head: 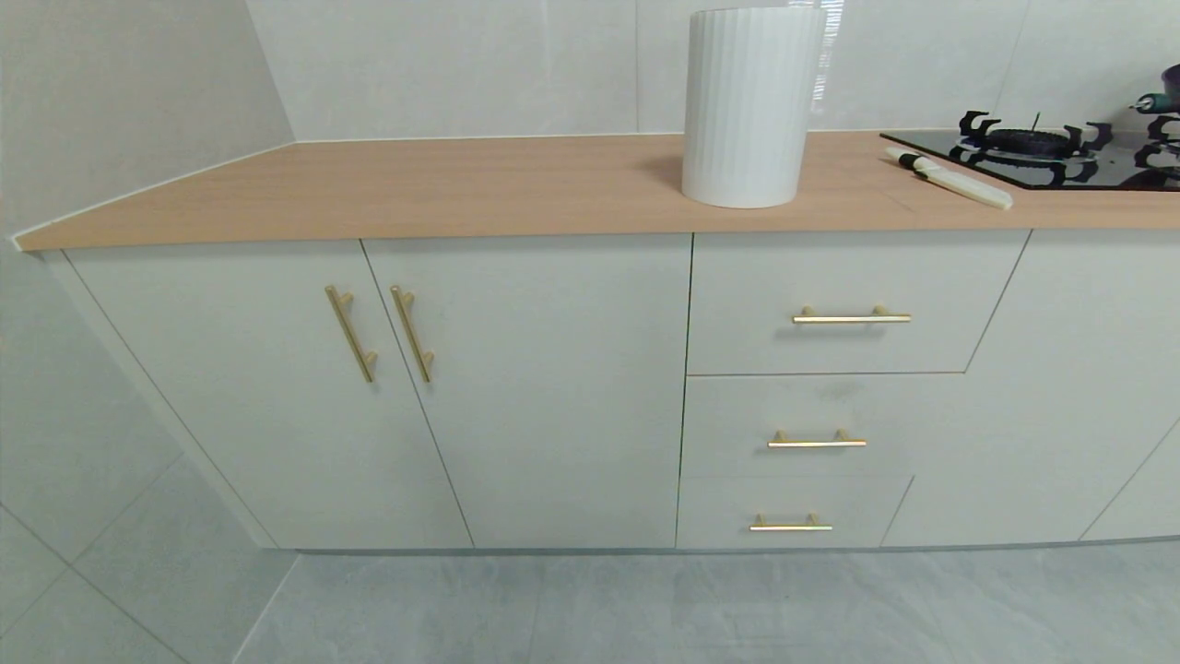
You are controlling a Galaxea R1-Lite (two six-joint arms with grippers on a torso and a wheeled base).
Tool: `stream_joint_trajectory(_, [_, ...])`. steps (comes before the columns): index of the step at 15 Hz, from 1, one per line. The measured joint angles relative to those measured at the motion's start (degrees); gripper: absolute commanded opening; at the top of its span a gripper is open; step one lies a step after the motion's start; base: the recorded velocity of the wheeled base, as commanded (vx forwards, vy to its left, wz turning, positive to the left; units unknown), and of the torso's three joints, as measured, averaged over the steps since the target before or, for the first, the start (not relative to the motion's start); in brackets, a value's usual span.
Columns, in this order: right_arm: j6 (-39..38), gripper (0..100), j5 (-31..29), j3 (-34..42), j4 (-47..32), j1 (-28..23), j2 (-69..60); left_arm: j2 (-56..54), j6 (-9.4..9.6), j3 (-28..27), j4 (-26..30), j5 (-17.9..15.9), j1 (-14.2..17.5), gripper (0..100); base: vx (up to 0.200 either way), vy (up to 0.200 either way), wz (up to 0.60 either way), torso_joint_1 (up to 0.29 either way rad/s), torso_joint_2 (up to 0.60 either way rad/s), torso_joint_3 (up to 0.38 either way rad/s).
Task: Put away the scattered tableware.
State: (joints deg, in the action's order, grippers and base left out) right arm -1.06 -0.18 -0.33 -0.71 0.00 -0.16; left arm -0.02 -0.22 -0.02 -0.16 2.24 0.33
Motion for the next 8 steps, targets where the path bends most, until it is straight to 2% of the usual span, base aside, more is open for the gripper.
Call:
stream_joint_trajectory(7, [-0.09,100,-0.96,0.15,0.49,0.05,0.02,0.00,0.12,0.00,0.00,0.00,0.00,100,0.000,0.000,0.00,0.000,0.00,0.000])
stream_joint_trajectory(8, [-0.13,100,-0.96,0.15,0.49,0.05,0.02,0.00,0.15,0.02,0.00,0.00,0.00,100,0.200,0.000,0.00,-0.002,0.01,0.002])
